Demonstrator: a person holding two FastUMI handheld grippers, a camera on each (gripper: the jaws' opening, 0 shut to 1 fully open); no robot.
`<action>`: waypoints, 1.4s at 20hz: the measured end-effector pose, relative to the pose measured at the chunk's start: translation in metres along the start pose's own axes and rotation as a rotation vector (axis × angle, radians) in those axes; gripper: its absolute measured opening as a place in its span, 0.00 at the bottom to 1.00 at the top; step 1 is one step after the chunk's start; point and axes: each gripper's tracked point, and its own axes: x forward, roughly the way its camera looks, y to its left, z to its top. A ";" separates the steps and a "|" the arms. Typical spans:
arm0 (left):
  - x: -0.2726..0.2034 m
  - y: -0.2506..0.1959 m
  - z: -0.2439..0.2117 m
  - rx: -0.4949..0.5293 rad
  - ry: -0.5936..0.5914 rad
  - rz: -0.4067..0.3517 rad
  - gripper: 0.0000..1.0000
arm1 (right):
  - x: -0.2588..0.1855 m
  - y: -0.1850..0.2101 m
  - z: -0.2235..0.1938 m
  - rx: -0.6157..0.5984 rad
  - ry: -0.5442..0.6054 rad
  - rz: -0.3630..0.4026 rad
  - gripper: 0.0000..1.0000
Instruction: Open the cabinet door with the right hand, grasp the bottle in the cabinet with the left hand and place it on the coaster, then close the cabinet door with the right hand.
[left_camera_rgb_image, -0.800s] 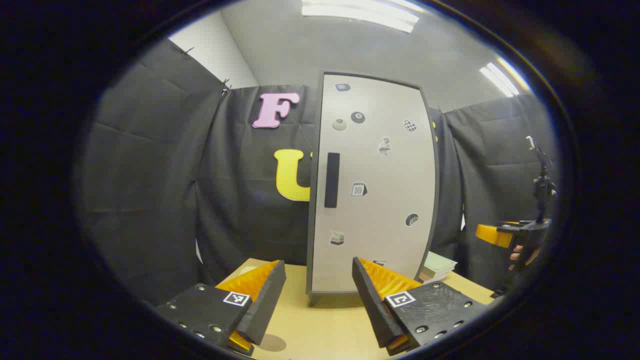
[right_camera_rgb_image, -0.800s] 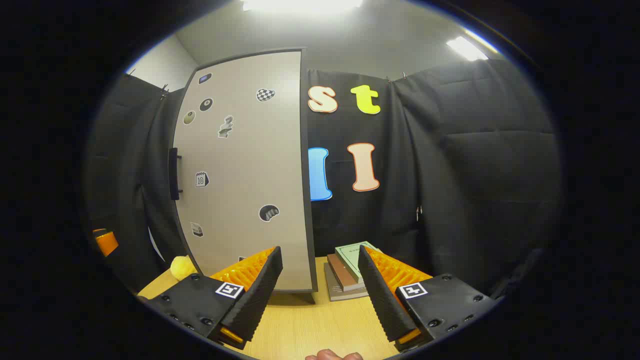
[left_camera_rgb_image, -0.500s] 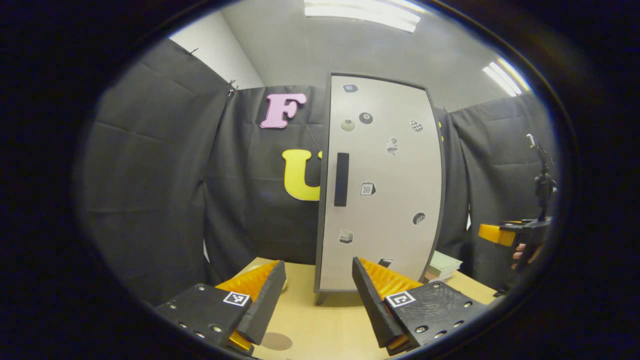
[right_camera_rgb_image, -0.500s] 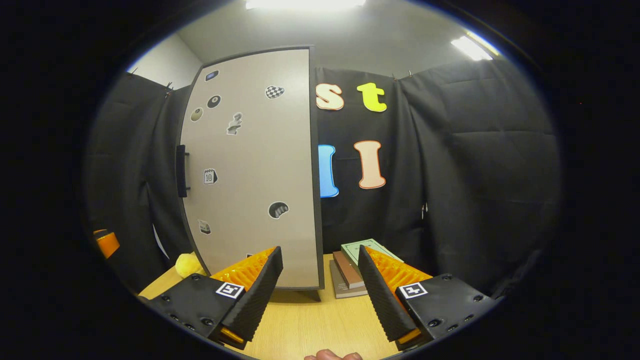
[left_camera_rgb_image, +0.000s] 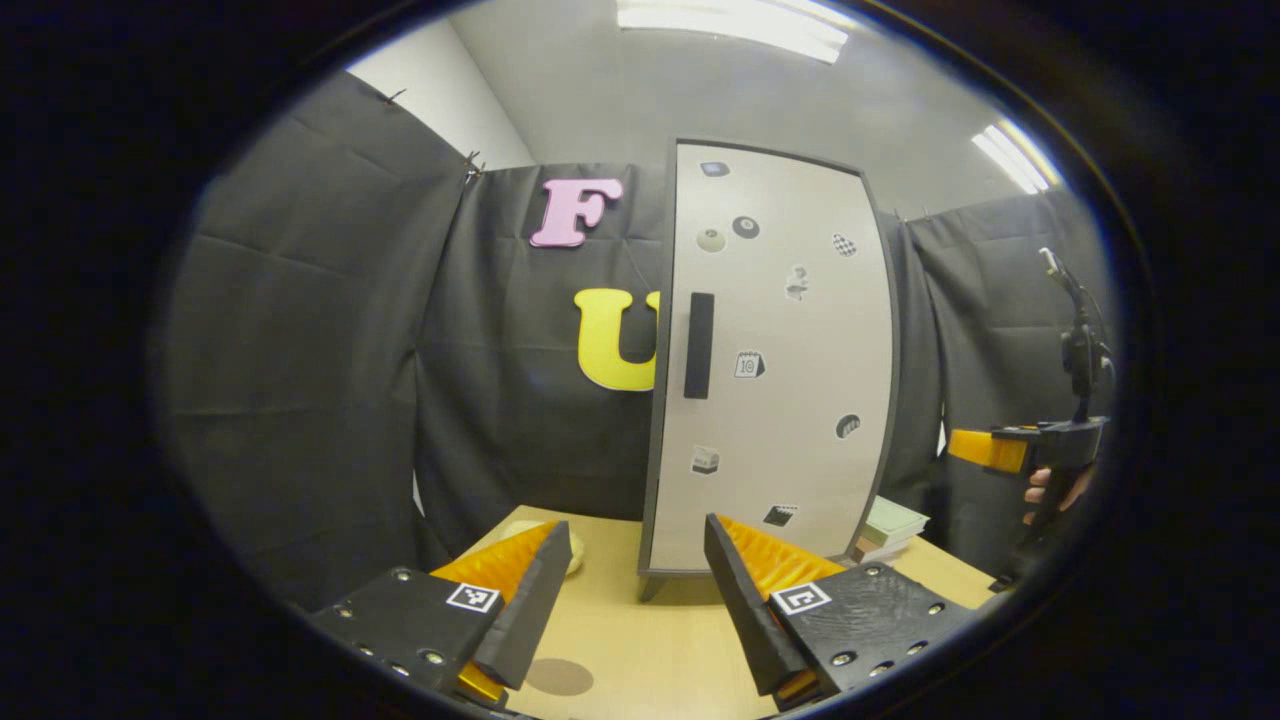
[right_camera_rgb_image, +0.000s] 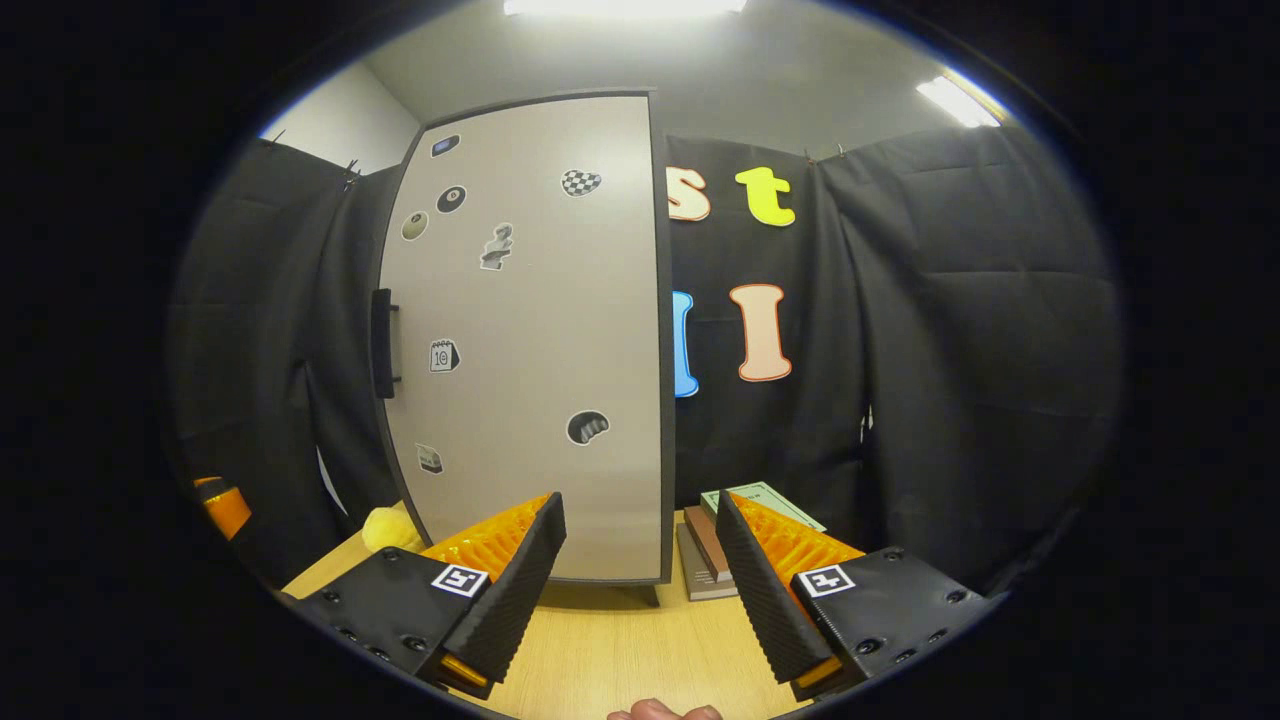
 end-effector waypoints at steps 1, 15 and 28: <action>-0.001 0.003 -0.001 0.007 0.000 0.003 0.80 | 0.002 0.004 0.003 0.001 -0.003 0.004 0.96; -0.004 0.023 -0.014 -0.029 0.017 0.028 0.80 | 0.056 0.110 0.094 0.043 -0.060 0.191 0.98; -0.010 0.078 -0.032 -0.075 0.051 0.140 0.80 | 0.111 0.247 0.143 0.051 -0.075 0.339 0.98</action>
